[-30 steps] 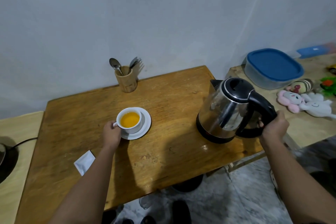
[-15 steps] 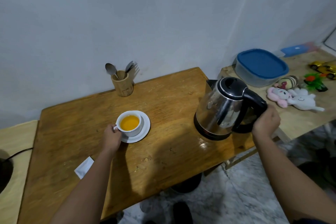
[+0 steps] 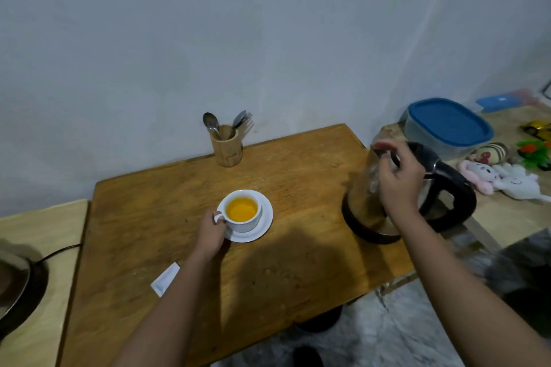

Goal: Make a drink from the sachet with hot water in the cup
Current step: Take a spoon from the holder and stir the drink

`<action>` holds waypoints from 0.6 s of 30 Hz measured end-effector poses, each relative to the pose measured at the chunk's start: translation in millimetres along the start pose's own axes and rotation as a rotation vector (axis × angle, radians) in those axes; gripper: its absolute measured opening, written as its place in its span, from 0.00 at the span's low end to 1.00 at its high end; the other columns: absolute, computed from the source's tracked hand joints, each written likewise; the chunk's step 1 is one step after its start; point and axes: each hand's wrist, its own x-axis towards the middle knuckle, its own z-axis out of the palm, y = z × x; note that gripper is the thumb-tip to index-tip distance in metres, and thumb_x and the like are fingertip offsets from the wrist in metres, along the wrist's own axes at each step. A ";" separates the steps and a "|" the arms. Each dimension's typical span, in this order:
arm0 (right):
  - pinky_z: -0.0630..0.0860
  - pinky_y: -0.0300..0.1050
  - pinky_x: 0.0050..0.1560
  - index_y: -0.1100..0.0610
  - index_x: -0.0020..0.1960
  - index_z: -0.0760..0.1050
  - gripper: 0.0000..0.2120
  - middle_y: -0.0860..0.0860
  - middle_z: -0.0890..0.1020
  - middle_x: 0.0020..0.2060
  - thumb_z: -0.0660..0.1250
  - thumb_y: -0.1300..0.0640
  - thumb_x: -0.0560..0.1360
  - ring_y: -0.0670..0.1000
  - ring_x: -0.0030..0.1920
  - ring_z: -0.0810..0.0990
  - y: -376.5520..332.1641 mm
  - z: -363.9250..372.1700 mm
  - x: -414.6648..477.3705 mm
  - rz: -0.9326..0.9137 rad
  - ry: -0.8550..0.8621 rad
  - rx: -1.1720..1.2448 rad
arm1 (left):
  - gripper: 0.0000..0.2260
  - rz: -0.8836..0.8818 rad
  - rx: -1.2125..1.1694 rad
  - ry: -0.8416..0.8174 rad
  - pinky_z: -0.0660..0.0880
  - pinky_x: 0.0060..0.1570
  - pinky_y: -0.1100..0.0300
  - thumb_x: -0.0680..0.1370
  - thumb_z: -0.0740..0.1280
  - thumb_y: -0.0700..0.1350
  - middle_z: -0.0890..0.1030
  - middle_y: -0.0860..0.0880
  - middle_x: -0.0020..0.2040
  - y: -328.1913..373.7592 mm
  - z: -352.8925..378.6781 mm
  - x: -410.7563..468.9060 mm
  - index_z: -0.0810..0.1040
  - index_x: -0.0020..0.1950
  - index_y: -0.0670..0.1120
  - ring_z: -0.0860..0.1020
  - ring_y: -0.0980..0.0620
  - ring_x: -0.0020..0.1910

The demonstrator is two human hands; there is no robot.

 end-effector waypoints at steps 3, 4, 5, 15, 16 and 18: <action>0.75 0.34 0.50 0.59 0.51 0.78 0.12 0.49 0.81 0.46 0.60 0.68 0.73 0.48 0.48 0.79 -20.6 50.3 -1.4 -0.082 -0.277 0.036 | 0.11 0.006 -0.009 -0.018 0.69 0.47 0.56 0.80 0.56 0.42 0.76 0.42 0.55 -2.7 -2.1 -1.1 0.71 0.59 0.41 0.72 0.49 0.49; 0.75 0.35 0.49 0.58 0.50 0.79 0.11 0.50 0.82 0.45 0.61 0.68 0.73 0.48 0.48 0.80 -24.8 68.8 -1.3 -0.095 -0.374 0.032 | 0.11 0.007 -0.011 -0.024 0.69 0.47 0.56 0.80 0.56 0.43 0.76 0.42 0.56 -3.8 -2.9 -0.9 0.72 0.59 0.41 0.73 0.49 0.49; 0.76 0.38 0.49 0.58 0.49 0.79 0.10 0.50 0.82 0.44 0.61 0.67 0.73 0.49 0.47 0.80 -28.8 88.1 -1.2 -0.087 -0.468 0.031 | 0.11 0.009 -0.013 -0.030 0.69 0.47 0.57 0.80 0.56 0.43 0.76 0.42 0.56 -4.5 -3.7 -0.3 0.72 0.60 0.42 0.73 0.50 0.49; 0.68 0.23 0.30 0.60 0.51 0.79 0.10 0.55 0.80 0.44 0.61 0.65 0.74 0.48 0.42 0.75 -40.7 273.2 21.5 0.170 -0.836 0.028 | 0.10 0.030 -0.098 -0.050 0.74 0.47 0.54 0.79 0.58 0.49 0.79 0.44 0.54 -19.4 -11.7 10.0 0.75 0.56 0.48 0.78 0.48 0.52; 0.68 0.23 0.30 0.61 0.51 0.79 0.10 0.57 0.80 0.46 0.60 0.65 0.75 0.48 0.43 0.75 -41.1 287.6 26.8 0.177 -0.842 0.029 | 0.10 0.023 -0.116 -0.039 0.74 0.47 0.53 0.79 0.58 0.47 0.79 0.43 0.54 -20.9 -11.2 11.6 0.75 0.56 0.48 0.78 0.47 0.51; 0.67 0.28 0.35 0.63 0.52 0.79 0.11 0.59 0.81 0.49 0.60 0.65 0.75 0.50 0.45 0.75 -43.0 313.3 37.7 0.178 -0.852 0.021 | 0.09 -0.012 -0.170 -0.028 0.74 0.46 0.54 0.79 0.60 0.45 0.80 0.42 0.53 -24.2 -10.5 14.5 0.76 0.56 0.47 0.78 0.47 0.50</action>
